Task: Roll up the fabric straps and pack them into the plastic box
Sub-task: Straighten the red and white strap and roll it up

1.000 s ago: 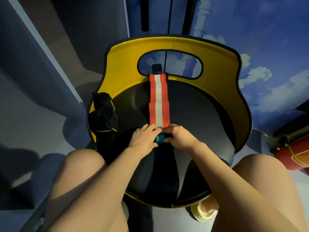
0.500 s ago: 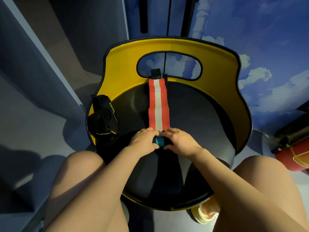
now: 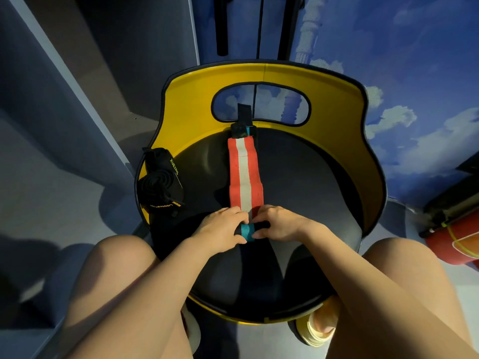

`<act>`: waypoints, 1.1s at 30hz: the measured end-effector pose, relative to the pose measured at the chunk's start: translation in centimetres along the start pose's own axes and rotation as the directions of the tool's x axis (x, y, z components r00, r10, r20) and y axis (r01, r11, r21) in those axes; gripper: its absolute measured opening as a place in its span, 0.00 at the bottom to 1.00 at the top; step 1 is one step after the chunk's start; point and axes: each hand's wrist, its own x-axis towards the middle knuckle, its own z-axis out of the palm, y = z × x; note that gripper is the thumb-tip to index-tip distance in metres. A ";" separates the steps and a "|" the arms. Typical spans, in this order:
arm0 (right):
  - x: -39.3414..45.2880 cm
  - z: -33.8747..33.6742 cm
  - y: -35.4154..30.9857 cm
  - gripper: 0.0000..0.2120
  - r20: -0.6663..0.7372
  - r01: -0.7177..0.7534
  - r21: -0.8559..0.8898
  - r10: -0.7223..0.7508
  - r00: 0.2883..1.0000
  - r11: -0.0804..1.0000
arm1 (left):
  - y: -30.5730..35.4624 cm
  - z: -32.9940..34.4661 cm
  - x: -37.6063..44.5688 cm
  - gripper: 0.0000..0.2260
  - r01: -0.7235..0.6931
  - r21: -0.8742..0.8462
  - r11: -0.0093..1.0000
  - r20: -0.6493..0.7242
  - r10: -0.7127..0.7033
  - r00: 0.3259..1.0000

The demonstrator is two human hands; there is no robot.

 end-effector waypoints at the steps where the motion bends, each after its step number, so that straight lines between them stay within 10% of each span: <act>1: 0.0 0.0 -0.1 0.18 -0.015 0.003 -0.008 -0.003 1.000 1.000 | -0.1 0.0 0.1 0.17 0.029 -0.048 0.998 0.010 -0.028 1.000; 9: -0.3 1.0 -0.7 0.19 -0.360 0.087 -0.247 -0.174 0.917 0.965 | -1.5 -0.4 1.7 0.20 0.184 -0.276 0.943 0.129 -0.153 0.980; 18: -0.1 1.8 0.7 0.27 -0.301 0.155 -0.285 -0.242 0.922 0.946 | -2.6 0.6 2.9 0.19 0.219 -0.473 0.853 0.110 -0.189 0.976; 28: 1.1 0.0 1.2 0.24 -0.253 0.121 0.031 -0.110 0.961 0.992 | -2.2 1.6 1.7 0.28 -0.013 0.052 0.999 -0.144 0.020 0.989; 33: 1.5 -0.5 1.4 0.14 -0.327 0.005 0.271 0.088 0.941 0.963 | -2.1 1.6 2.4 0.24 -0.029 0.007 1.000 -0.173 0.030 0.984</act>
